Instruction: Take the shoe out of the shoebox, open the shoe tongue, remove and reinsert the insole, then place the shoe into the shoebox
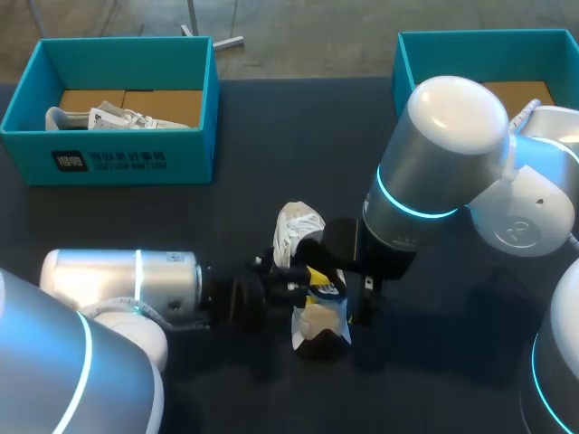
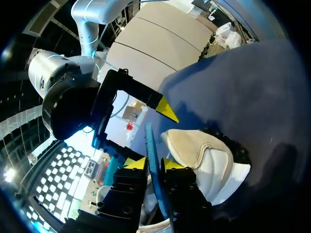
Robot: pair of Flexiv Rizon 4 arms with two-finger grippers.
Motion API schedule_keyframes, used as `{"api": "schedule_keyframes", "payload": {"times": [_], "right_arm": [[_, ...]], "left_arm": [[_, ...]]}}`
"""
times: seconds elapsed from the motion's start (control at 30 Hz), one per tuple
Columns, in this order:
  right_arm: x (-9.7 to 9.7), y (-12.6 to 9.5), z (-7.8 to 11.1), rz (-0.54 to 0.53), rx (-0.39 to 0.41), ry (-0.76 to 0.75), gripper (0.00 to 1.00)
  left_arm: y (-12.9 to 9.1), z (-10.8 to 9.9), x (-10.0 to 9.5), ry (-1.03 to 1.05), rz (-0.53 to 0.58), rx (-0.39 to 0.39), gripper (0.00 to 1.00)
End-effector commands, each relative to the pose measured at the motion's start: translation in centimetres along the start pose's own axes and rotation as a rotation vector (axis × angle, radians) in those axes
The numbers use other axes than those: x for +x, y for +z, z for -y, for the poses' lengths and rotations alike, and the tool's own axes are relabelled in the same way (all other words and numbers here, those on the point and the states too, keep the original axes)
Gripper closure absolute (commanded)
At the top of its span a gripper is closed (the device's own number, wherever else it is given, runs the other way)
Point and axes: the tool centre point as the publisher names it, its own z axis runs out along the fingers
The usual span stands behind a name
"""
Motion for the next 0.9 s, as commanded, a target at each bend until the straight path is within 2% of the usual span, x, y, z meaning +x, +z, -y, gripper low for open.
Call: {"api": "schedule_keyframes", "payload": {"times": [0.03, 0.6, 0.9], "right_arm": [[0.1, 0.3, -0.1, 0.002, 0.0, 0.0, 0.0], [0.1, 0.3, -0.1, 0.002, 0.0, 0.0, 0.0], [0.1, 0.3, -0.1, 0.002, 0.0, 0.0, 0.0]], "left_arm": [[-0.2, 0.4, 0.2, 0.012, -0.001, -0.004, 1.0], [0.6, -3.0, 0.1, 0.046, -0.02, -0.062, 1.0], [0.9, -3.6, 0.2, 0.043, -0.051, -0.059, 1.0]]}}
